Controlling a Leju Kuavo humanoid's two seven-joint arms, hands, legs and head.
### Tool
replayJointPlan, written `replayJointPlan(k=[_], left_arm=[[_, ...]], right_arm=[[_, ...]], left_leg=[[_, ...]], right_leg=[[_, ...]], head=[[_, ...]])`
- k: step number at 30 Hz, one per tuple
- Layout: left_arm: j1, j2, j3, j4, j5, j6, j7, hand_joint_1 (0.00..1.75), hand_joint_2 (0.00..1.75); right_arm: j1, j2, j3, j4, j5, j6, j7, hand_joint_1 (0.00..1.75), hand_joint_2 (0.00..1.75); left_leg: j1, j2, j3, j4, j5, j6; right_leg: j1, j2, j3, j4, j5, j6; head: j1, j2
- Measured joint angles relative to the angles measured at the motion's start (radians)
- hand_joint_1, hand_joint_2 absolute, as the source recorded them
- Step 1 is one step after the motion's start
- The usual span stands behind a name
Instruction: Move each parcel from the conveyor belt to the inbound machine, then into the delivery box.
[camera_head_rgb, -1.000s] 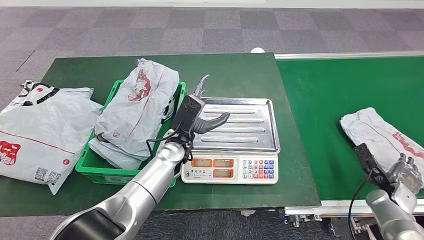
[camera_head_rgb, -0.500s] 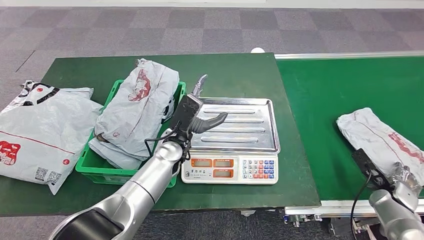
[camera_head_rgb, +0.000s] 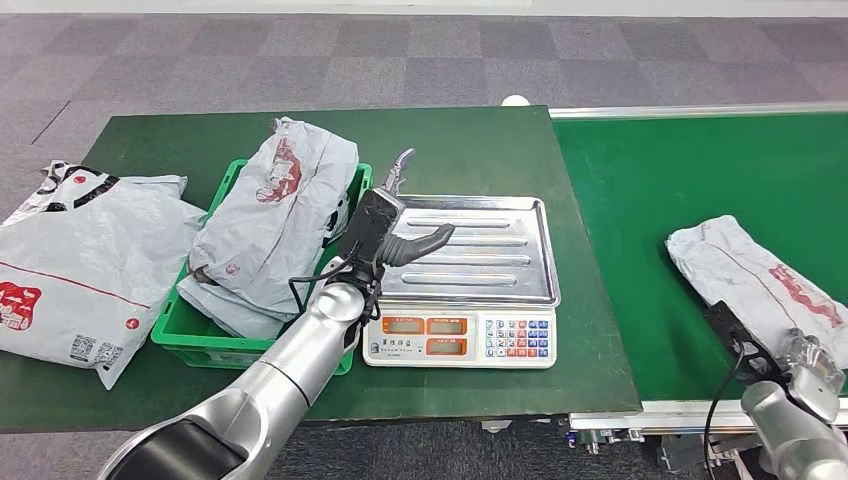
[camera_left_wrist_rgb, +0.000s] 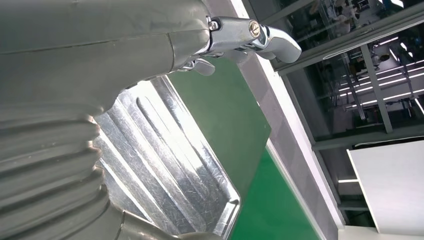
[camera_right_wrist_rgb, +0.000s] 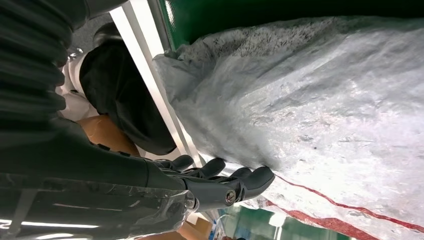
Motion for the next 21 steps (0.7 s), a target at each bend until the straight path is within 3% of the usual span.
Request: replayJointPlan(k=[21], left_arm=[[0.0,0.0,0.021,0.0,0.0,-0.001,-0.003,0.0,1.75]], right_arm=[[-0.037,-0.002,0.0,0.001,0.07,-0.024,-0.019,0.0,1.75]], left_leg=[[0.0,0.0,0.0,0.0,0.0,0.0]], right_leg=[[0.0,0.0,0.0,0.0,0.0,0.0]], head=[[0.0,0.0]])
